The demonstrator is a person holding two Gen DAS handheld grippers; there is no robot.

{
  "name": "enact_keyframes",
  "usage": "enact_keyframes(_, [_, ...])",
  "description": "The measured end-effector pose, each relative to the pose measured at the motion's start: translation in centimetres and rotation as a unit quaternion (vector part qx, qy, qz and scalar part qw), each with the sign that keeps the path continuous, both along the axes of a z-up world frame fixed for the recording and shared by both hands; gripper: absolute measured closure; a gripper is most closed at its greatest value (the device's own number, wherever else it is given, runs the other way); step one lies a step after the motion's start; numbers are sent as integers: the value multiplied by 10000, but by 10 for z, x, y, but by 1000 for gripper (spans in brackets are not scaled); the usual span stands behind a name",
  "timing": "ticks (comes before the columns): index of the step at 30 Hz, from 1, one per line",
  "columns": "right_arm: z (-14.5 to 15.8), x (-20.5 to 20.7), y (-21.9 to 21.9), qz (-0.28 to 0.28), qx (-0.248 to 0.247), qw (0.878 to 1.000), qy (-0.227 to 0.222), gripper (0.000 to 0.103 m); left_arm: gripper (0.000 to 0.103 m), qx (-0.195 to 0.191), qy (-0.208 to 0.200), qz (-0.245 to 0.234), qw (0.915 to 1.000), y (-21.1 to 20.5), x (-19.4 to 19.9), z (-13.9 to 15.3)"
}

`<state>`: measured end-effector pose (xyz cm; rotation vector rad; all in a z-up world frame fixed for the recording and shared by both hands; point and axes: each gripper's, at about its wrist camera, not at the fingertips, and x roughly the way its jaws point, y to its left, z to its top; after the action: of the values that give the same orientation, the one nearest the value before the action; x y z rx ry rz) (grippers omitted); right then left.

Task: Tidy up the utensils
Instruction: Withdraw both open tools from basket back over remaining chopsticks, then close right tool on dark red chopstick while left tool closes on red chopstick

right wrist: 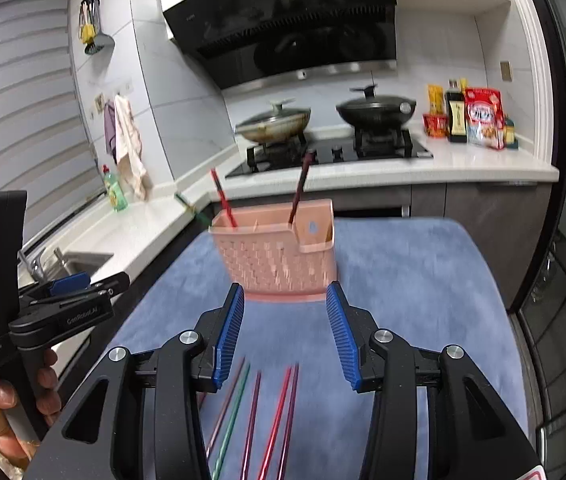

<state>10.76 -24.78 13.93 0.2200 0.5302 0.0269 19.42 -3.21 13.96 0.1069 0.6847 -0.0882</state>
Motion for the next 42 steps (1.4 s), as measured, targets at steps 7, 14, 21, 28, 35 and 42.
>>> enact_keyframes(7, [-37,-27,6,-71,46,9993,370,60,40,70,241,9,9997,3,-32,-33])
enact_keyframes(14, [-70,-49,16,-190,-131,9976,653,60,40,37,573,84,9983,13,-52,-73])
enact_keyframes(21, [-113,-68,27,-163,-246,9940,1052,60,40,138,867,217,9959,26,-71,-113])
enact_keyframes(28, [-144,-80,33,-117,37,9904,1378,61,40,256,868,275,9955,34,-96,-139])
enact_keyframes(35, [-164,-90,44,-51,15,9891,1471,64,40,107,974,302,9947,42,-110,-153])
enact_keyframes(42, [-176,-88,54,46,-141,9871,1591,84,40,97,1079,296,9937,41,-116,-164])
